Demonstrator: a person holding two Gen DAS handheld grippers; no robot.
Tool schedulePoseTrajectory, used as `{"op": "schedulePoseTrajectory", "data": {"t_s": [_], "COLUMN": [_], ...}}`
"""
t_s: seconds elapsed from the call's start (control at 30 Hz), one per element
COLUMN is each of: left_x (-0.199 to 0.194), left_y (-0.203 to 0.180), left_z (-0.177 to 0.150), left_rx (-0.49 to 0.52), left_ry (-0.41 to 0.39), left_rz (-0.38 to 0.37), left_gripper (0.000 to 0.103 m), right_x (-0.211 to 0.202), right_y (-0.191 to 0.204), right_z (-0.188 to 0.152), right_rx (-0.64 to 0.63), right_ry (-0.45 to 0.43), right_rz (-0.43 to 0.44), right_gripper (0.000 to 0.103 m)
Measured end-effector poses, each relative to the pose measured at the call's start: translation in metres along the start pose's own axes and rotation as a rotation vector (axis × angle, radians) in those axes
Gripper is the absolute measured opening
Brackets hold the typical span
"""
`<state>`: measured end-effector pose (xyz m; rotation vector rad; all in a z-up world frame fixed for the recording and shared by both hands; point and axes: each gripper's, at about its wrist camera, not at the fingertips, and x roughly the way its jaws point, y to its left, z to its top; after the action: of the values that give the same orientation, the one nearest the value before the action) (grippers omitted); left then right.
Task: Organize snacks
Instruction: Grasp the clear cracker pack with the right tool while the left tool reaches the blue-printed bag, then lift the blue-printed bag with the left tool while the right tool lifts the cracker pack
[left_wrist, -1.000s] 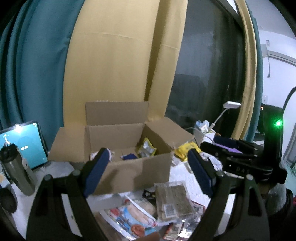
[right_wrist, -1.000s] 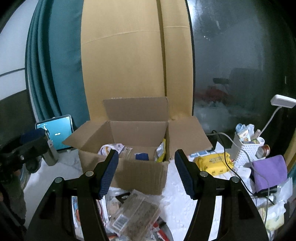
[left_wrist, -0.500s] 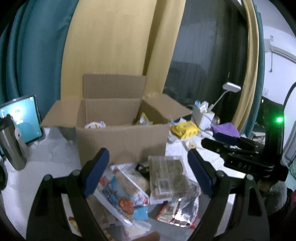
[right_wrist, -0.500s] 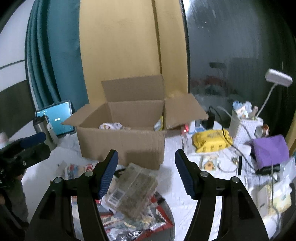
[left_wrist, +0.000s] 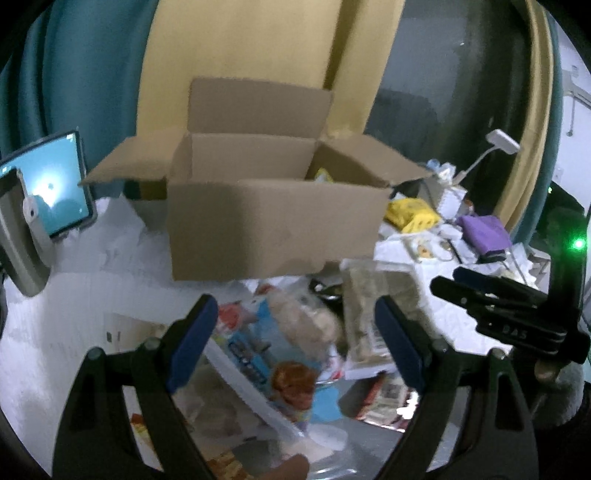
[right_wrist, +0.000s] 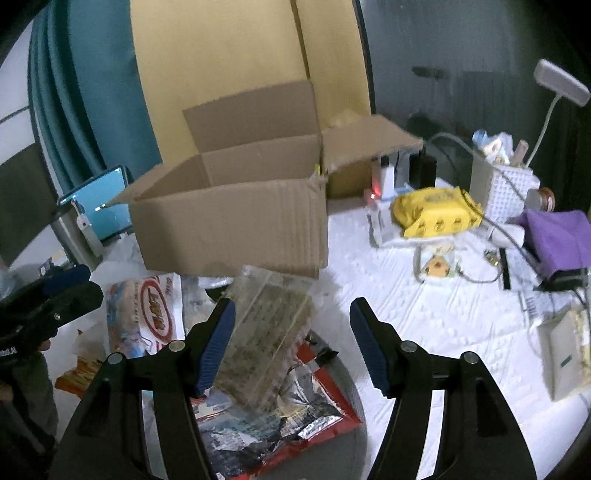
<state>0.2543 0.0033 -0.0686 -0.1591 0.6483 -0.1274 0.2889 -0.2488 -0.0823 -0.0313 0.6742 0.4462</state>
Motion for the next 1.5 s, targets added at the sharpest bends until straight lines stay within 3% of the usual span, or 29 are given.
{"op": "schedulePoseTrajectory", "data": {"t_s": [0.17, 0.23, 0.67, 0.77, 0.87, 1.03, 1.13, 1.5], "left_x": [0.019, 0.024, 0.057, 0.068, 0.068, 0.063, 0.060, 0.028], "left_y": [0.014, 0.017, 0.023, 0.027, 0.025, 0.014, 0.008, 0.003], "left_z": [-0.006, -0.006, -0.014, -0.021, -0.023, -0.024, -0.025, -0.019], "left_rx": [-0.034, -0.039, -0.078, -0.128, -0.130, -0.078, -0.056, -0.038], "left_ry": [0.053, 0.063, 0.167, 0.230, 0.227, 0.219, 0.222, 0.163], "left_rz": [0.026, 0.031, 0.091, 0.042, 0.018, -0.002, -0.011, -0.021], "left_gripper": [0.089, 0.094, 0.096, 0.097, 0.096, 0.082, 0.073, 0.071], "right_x": [0.022, 0.030, 0.060, 0.065, 0.063, 0.055, 0.049, 0.020], "right_y": [0.001, 0.002, 0.010, 0.016, 0.020, 0.019, 0.022, 0.032], "right_z": [-0.005, -0.006, -0.011, -0.015, -0.016, -0.015, -0.014, -0.008], "right_rx": [0.013, 0.015, 0.020, -0.005, -0.016, -0.029, -0.045, -0.080], "right_ry": [0.045, 0.063, 0.130, 0.150, 0.141, 0.119, 0.108, 0.055], "right_rz": [0.017, 0.026, 0.108, 0.121, 0.123, 0.138, 0.146, 0.154], "right_gripper": [0.068, 0.068, 0.068, 0.068, 0.068, 0.043, 0.035, 0.022]}}
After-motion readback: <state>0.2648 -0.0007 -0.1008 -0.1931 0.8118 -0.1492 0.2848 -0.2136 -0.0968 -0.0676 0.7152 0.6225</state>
